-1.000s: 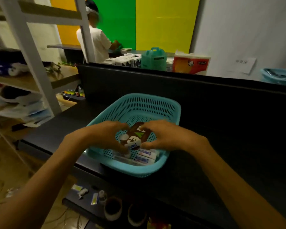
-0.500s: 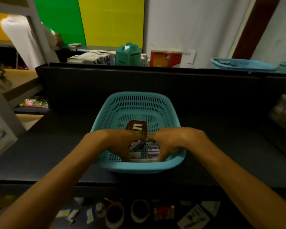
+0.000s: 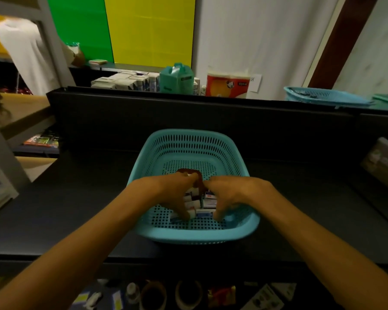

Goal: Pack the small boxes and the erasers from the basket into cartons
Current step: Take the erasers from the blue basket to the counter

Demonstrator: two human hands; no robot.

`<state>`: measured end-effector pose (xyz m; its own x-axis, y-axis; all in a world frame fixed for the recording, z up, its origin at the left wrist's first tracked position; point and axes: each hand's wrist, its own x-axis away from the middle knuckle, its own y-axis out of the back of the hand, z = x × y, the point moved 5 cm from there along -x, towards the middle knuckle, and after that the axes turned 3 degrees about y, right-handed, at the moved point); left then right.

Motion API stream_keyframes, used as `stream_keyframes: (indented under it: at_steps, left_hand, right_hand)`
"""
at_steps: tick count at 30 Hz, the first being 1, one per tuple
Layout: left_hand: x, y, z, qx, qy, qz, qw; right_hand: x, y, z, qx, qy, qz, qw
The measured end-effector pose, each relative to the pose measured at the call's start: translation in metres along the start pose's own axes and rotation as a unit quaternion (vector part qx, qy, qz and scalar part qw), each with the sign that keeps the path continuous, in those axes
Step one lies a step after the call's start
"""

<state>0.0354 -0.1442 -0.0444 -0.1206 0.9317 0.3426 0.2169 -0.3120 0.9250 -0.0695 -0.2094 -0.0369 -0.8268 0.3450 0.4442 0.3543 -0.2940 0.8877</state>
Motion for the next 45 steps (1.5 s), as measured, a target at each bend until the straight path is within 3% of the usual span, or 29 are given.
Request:
stream_keyframes:
  at_steps: [5, 19, 26, 38, 45]
  left_hand:
    - [-0.011, -0.009, 0.001, -0.059, 0.023, 0.030, 0.998]
    - [-0.020, -0.016, 0.006, -0.043, 0.042, 0.036, 0.998]
    - [-0.019, -0.019, 0.011, 0.000, 0.053, 0.051, 0.997]
    - [-0.011, -0.012, 0.007, -0.025, 0.034, 0.024, 0.999]
    - [-0.005, 0.014, 0.023, 0.057, 0.031, -0.051, 0.997]
  right_hand:
    - [-0.007, -0.004, 0.001, 0.053, 0.006, 0.004, 0.999]
    - [-0.012, -0.008, 0.003, 0.054, 0.015, 0.040, 0.998]
    - [-0.011, -0.006, 0.007, 0.083, 0.047, -0.019, 0.995]
    - [-0.008, -0.001, 0.004, 0.046, 0.040, -0.036, 0.997]
    - [0.013, 0.024, 0.000, -0.048, 0.039, -0.120, 0.991]
